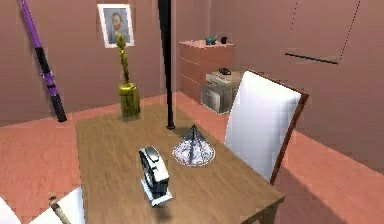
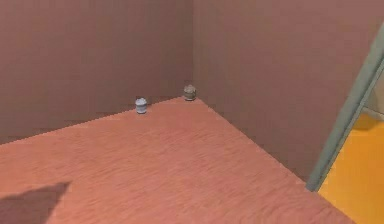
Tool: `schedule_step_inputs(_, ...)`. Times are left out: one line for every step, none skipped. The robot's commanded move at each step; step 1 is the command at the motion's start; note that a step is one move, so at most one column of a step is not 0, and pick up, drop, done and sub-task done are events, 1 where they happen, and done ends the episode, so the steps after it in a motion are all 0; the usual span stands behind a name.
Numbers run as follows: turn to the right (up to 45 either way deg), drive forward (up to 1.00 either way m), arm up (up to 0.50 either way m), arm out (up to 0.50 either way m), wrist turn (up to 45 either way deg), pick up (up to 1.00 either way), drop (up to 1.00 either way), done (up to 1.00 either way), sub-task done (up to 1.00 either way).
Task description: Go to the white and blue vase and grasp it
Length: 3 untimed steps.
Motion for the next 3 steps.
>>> schedule_step_inputs(0.0, 0.2, 0.0, 0.0, 0.0, 0.0, 0.0, 0.0, 0.0)
schedule_step_inputs(-45.0, 0.0, 0.0, 0.0, 0.0, 0.0, 0.0, 0.0, 0.0)
schedule_step_inputs(-39.0, 0.0, 0.0, 0.0, 0.0, 0.0, 0.0, 0.0, 0.0)
